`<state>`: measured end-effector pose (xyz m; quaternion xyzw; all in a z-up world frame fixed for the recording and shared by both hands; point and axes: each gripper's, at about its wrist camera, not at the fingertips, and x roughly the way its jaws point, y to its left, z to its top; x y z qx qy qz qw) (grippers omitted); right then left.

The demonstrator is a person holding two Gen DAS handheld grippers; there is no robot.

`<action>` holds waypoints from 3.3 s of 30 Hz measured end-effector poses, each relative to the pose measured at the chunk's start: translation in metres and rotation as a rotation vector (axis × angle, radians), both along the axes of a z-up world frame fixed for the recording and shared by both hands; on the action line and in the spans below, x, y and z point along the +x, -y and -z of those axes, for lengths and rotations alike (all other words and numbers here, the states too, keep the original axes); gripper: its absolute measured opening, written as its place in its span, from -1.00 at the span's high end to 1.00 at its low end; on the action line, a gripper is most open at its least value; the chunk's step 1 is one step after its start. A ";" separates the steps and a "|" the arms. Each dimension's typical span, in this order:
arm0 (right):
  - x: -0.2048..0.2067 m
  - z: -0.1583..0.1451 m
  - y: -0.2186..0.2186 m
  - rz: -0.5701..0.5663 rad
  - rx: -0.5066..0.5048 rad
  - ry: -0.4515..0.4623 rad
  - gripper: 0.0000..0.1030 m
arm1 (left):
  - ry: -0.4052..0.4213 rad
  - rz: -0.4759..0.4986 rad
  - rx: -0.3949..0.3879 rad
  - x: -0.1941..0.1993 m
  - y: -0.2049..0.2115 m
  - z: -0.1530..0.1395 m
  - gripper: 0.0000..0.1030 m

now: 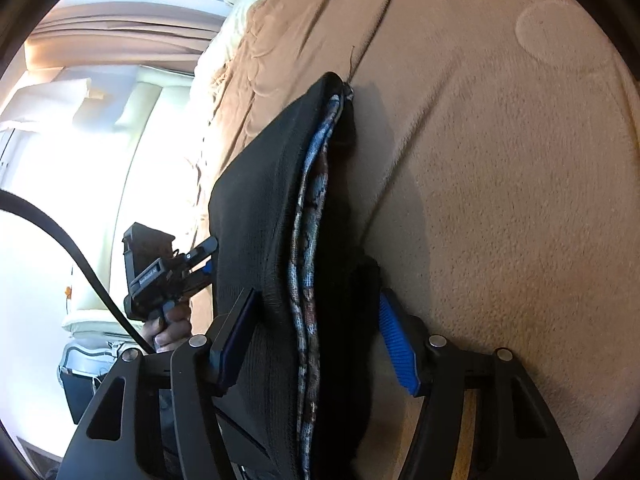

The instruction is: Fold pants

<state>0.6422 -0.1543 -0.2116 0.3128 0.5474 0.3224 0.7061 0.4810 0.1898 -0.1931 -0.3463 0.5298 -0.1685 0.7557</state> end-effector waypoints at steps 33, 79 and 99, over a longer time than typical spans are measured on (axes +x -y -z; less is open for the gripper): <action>-0.050 -0.072 -0.016 -0.009 -0.006 0.329 0.57 | 0.234 -0.016 0.034 -0.041 0.009 -0.094 0.83; -0.304 -0.212 0.195 0.334 -0.211 0.733 0.58 | 0.592 0.401 -0.015 -0.006 0.335 -0.258 0.83; -0.342 -0.219 0.241 0.451 -0.289 0.698 0.59 | 0.556 0.556 -0.069 0.041 0.475 -0.230 0.83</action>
